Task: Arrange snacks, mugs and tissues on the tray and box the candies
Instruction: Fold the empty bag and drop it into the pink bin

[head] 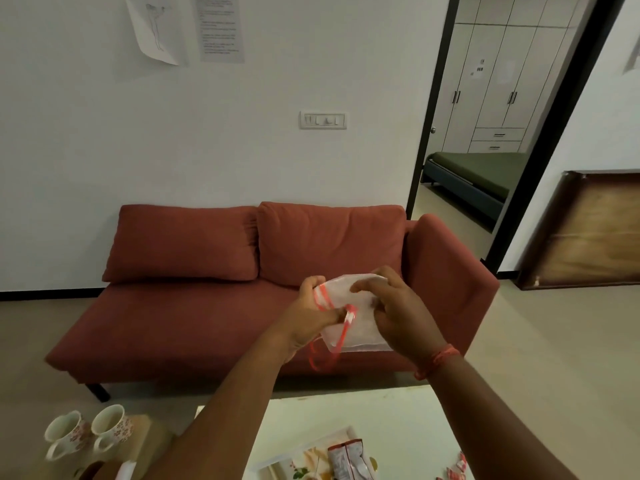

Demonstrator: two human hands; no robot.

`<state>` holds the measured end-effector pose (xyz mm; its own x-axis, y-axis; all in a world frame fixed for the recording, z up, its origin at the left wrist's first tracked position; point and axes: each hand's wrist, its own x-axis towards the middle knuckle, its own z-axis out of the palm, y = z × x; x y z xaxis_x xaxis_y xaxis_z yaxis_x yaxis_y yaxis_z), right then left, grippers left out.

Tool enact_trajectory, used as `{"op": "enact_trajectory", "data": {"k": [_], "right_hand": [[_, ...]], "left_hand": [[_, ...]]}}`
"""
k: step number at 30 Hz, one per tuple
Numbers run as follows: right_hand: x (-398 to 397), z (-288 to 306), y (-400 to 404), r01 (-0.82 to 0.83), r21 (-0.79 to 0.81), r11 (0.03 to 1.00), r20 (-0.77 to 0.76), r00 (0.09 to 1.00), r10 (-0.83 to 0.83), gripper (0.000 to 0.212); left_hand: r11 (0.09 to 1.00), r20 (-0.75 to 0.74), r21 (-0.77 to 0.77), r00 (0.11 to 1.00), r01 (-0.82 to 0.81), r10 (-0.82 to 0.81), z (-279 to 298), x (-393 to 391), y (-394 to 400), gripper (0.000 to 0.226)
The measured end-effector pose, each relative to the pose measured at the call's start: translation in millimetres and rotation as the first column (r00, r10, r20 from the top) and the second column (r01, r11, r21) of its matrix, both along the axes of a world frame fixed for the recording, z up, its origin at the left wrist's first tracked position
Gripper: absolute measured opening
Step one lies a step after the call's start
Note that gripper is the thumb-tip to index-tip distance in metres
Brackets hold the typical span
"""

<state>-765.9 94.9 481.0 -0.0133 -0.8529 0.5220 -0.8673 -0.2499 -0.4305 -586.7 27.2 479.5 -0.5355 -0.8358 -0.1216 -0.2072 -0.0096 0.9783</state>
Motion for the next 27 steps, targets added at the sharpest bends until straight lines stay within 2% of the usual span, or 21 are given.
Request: {"op": "enact_trajectory", "data": {"k": [2,5,9,12,14,17,22,27], "right_hand": [[-1,-3,-1,0.036,0.026,0.999,0.151,0.988,-0.039,0.044],[-5,-9,2,0.102,0.130,0.986,0.403,0.903,-0.146,0.047],[-13,-18,15,0.083,0.192,0.978,0.712,0.674,-0.196,0.047],[-28,-23,31,-0.086,0.227,0.970,0.855,0.495,-0.156,0.053],[-46,-31,45,-0.159,0.258,0.953,0.882,0.442,-0.165,0.064],[-81,-48,64,-0.120,0.296,0.948,0.867,0.451,-0.213,0.072],[-159,-83,102,0.120,0.275,0.954,0.848,0.437,-0.300,0.056],[-257,-134,144,0.311,0.346,0.885,0.840,0.319,-0.440,0.030]], "left_hand": [[0.996,0.013,-0.090,1.000,0.010,-0.009,-6,1,-2,0.093],[0.996,-0.094,-0.083,0.995,0.011,-0.019,-14,-1,-3,0.090],[0.987,-0.137,-0.148,0.990,-0.059,0.038,-30,-19,-6,0.075],[0.986,-0.180,-0.142,0.982,-0.082,0.056,-40,-43,-3,0.068],[0.986,-0.176,-0.150,0.983,-0.078,0.051,-47,-65,2,0.067],[0.984,-0.163,-0.175,0.987,-0.026,-0.003,-58,-106,14,0.064],[0.993,-0.125,-0.090,0.989,0.072,-0.083,-83,-199,46,0.043],[0.992,-0.027,0.084,0.995,0.094,-0.092,-131,-319,78,0.041]]}}
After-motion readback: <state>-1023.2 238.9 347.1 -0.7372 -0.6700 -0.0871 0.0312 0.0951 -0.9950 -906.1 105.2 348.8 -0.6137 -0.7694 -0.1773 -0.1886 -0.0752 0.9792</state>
